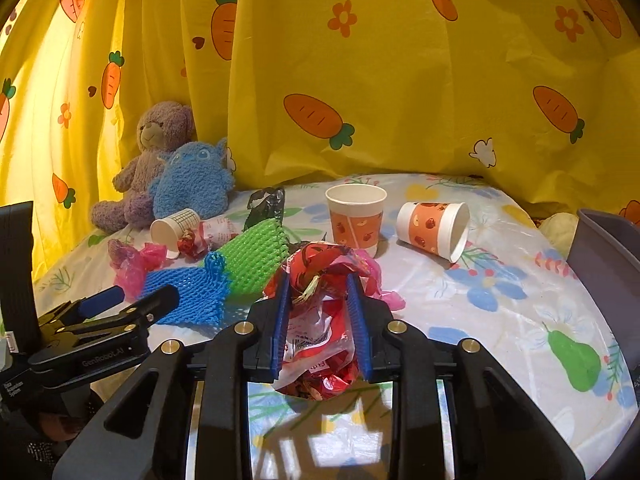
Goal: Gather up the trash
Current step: 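Grasp the blue foam net with the left tool while the right tool holds the wrapper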
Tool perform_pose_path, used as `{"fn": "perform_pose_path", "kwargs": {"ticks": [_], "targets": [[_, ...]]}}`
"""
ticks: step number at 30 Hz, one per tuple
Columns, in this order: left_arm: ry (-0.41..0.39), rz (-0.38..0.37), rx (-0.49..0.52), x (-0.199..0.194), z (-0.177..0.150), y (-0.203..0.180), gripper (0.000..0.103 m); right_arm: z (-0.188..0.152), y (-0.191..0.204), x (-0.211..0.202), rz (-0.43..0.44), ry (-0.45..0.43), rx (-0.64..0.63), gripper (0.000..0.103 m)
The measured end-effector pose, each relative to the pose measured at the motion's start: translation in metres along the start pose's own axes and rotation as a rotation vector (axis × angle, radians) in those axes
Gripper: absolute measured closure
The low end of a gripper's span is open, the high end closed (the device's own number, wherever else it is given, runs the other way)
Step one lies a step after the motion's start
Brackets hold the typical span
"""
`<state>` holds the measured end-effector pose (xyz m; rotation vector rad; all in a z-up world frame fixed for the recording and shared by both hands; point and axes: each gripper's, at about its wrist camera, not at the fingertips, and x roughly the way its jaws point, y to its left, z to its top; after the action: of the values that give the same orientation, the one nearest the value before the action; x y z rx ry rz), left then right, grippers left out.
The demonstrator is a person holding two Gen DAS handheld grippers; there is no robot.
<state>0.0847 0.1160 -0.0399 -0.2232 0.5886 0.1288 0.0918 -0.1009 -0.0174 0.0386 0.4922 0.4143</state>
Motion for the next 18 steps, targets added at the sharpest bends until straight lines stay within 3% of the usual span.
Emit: {"fn": "perform_pose_path", "kwargs": {"ticks": [5,8,13,18], "targets": [[0.051,0.013,0.037,0.023,0.001,-0.025,0.007,-0.001,-0.012,-0.007,-0.011,-0.014,0.019,0.074],[0.096,0.053,0.067,0.039,0.001,-0.035,0.013,-0.001,-0.018,-0.009,-0.013,-0.016,0.026,0.074],[0.146,0.074,0.05,0.05,0.002,-0.03,0.042,-0.003,-0.023,-0.013,-0.017,-0.021,0.029,0.074],[0.162,0.048,0.043,0.049,0.0,-0.022,0.084,-0.004,-0.025,-0.014,-0.013,-0.022,0.035,0.074]]}}
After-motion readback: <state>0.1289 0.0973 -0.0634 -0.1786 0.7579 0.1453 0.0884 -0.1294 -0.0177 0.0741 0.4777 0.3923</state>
